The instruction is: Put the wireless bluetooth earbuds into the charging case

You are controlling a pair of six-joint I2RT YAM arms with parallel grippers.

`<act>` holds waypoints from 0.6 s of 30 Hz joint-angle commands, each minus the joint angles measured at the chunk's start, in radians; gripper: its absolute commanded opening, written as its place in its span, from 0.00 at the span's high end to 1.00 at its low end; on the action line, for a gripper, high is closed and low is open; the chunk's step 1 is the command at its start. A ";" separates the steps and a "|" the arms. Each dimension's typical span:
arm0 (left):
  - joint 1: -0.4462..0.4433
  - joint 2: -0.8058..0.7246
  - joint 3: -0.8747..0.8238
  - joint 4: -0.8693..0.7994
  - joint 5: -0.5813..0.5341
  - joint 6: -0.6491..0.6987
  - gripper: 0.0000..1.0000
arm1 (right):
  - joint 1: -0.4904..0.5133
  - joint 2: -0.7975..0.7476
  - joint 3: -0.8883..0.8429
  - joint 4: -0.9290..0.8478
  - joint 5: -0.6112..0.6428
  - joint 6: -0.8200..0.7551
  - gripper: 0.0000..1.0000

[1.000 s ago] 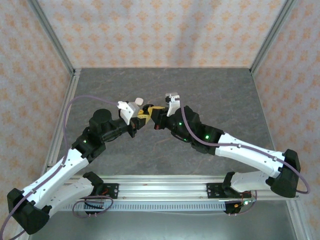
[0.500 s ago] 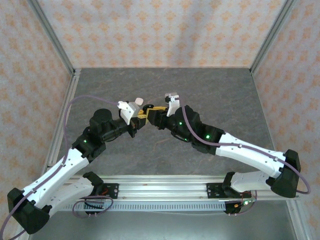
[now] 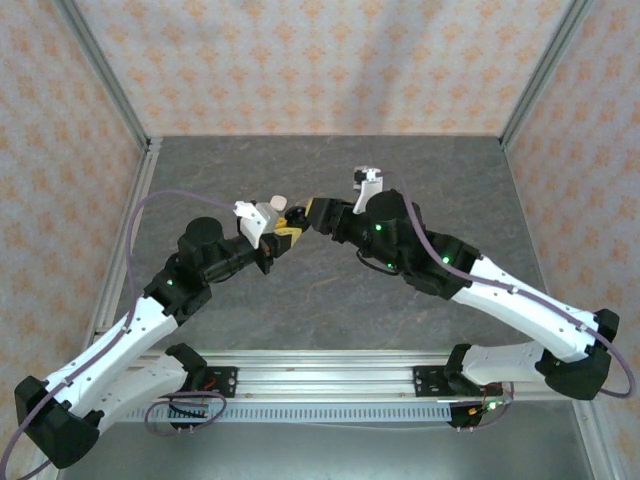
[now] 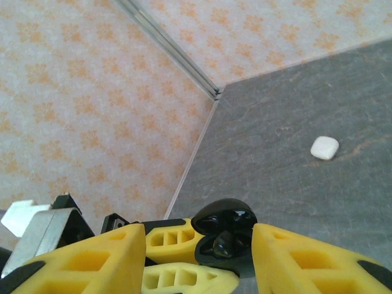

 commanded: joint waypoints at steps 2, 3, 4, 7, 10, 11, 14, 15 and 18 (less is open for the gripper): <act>-0.003 0.005 0.034 0.036 -0.012 -0.008 1.00 | -0.008 0.067 0.130 -0.238 -0.045 0.106 0.54; -0.003 0.006 0.037 0.031 -0.017 -0.004 1.00 | -0.009 0.085 0.157 -0.268 -0.067 0.113 0.55; -0.004 0.010 0.037 0.026 -0.022 -0.002 1.00 | -0.009 0.108 0.191 -0.307 -0.088 0.125 0.57; -0.006 0.027 0.046 0.005 -0.043 0.008 1.00 | -0.008 0.178 0.287 -0.421 -0.136 0.148 0.59; -0.014 0.040 0.051 -0.002 -0.053 0.016 1.00 | -0.007 0.240 0.368 -0.530 -0.142 0.163 0.61; -0.016 0.043 0.051 -0.002 -0.055 0.021 1.00 | -0.007 0.251 0.383 -0.552 -0.136 0.168 0.61; -0.027 0.049 0.052 -0.009 -0.064 0.037 1.00 | -0.007 0.269 0.405 -0.589 -0.110 0.180 0.63; -0.028 0.049 0.052 -0.013 -0.068 0.043 1.00 | -0.007 0.271 0.411 -0.596 -0.100 0.180 0.63; -0.035 0.047 0.052 -0.025 -0.070 0.061 1.00 | -0.007 0.280 0.420 -0.615 -0.070 0.179 0.63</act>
